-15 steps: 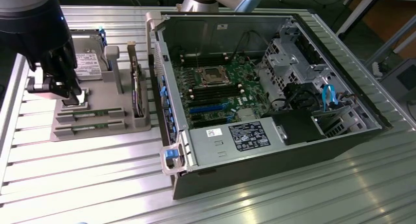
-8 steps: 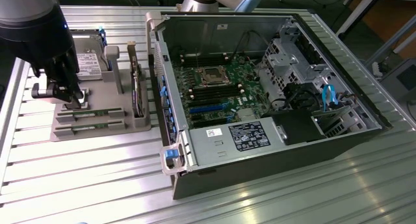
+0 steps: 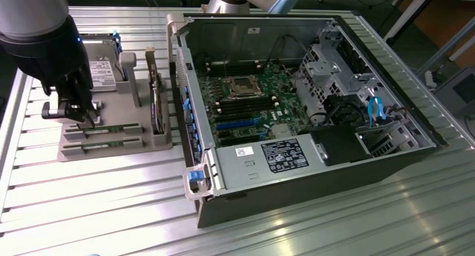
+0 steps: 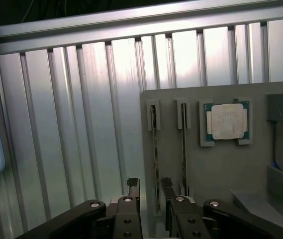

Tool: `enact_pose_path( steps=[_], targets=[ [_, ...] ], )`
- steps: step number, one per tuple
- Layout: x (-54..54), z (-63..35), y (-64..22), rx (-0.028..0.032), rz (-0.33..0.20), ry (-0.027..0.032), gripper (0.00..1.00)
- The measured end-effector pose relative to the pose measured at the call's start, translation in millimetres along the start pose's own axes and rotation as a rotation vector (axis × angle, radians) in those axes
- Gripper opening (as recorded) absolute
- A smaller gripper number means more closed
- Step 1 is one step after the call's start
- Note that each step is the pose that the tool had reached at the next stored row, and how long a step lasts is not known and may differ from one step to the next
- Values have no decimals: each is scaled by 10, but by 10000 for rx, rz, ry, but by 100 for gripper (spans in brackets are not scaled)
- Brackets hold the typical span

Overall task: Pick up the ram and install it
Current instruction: 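Pick up the ram and move it above insertion slot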

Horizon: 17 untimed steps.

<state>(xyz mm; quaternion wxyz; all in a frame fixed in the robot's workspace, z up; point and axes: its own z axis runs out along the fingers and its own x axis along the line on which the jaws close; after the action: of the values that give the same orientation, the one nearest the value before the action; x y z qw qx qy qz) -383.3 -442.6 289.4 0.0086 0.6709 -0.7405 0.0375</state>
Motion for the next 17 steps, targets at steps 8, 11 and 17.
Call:
enact_pose_path(
  steps=[8, 11, 17],
  targets=[
    [-10, 147, 6, 1, 1, 0, 29],
    [-12, 189, 7, 0, 0, 0, 29],
    [-27, 375, -17, 0, 1, 0, 29]
  ],
)
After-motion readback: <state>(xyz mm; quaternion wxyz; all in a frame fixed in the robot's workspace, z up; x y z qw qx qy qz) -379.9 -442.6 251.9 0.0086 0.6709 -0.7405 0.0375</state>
